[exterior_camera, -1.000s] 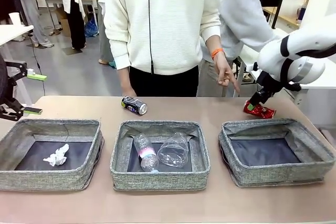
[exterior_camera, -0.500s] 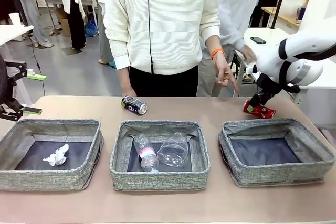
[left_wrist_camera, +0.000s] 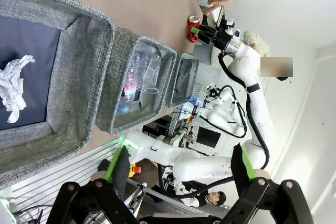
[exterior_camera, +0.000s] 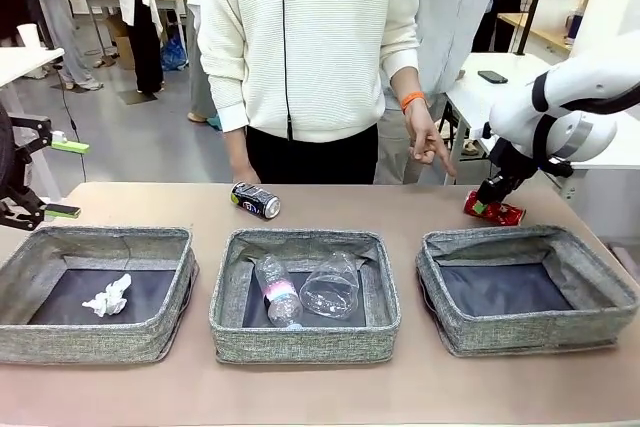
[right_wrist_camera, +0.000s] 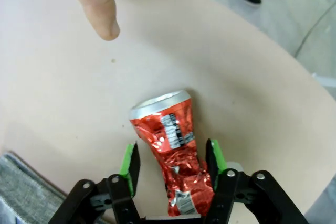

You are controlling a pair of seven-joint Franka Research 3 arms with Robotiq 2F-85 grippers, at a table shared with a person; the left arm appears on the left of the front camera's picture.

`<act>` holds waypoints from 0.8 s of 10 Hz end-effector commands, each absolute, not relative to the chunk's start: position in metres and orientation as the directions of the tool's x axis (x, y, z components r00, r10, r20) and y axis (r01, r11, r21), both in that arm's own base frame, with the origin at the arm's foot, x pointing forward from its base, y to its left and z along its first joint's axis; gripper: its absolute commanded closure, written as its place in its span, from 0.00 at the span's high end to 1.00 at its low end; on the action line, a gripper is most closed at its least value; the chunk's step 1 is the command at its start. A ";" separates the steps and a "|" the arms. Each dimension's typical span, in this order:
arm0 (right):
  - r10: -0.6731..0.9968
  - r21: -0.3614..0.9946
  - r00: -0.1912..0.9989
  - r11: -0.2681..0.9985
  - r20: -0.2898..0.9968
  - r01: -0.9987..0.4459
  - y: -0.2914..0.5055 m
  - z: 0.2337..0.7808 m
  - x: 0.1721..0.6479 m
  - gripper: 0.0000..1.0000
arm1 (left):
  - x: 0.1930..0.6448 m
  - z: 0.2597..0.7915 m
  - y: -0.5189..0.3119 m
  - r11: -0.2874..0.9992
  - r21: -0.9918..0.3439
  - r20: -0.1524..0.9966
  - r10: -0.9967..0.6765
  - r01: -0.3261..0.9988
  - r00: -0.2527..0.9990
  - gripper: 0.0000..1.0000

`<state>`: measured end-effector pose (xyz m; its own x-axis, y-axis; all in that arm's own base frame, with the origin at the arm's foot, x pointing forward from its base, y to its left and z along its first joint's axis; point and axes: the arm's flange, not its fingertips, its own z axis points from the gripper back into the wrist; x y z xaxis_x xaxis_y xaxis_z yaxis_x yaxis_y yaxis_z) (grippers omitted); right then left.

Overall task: Sort the waste into the appropriate baskets.
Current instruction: Pick up the waste item pointed out by the person.

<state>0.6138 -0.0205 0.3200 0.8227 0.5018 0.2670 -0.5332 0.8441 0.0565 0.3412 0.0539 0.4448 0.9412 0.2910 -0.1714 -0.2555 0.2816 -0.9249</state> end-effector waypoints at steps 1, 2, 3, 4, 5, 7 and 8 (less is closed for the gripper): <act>0.496 0.050 0.832 0.851 0.248 -0.522 -0.021 0.324 0.622 0.00 | 0.339 0.446 0.055 0.281 -0.930 -0.156 0.279 -0.236 0.948 1.00; 0.496 0.052 0.833 0.851 0.246 -0.522 -0.022 0.323 0.622 0.00 | 0.339 0.446 0.055 0.281 -0.930 -0.156 0.279 -0.236 0.948 1.00; 0.496 0.055 0.833 0.851 0.246 -0.523 -0.022 0.323 0.622 0.00 | 0.339 0.446 0.055 0.281 -0.930 -0.156 0.279 -0.236 0.948 1.00; 0.495 0.060 0.833 0.851 0.247 -0.523 -0.022 0.323 0.622 0.00 | 0.339 0.446 0.055 0.281 -0.930 -0.156 0.279 -0.236 0.948 1.00; 0.494 0.065 0.833 0.850 0.247 -0.523 -0.023 0.323 0.622 0.00 | 0.339 0.446 0.055 0.281 -0.930 -0.156 0.279 -0.236 0.948 1.00; 0.493 0.073 0.835 0.850 0.245 -0.522 -0.023 0.322 0.622 0.00 | 0.339 0.446 0.055 0.281 -0.930 -0.156 0.279 -0.236 0.948 1.00; 0.492 0.074 0.835 0.850 0.246 -0.522 -0.023 0.322 0.622 0.00 | 0.339 0.446 0.055 0.281 -0.930 -0.156 0.279 -0.236 0.948 1.00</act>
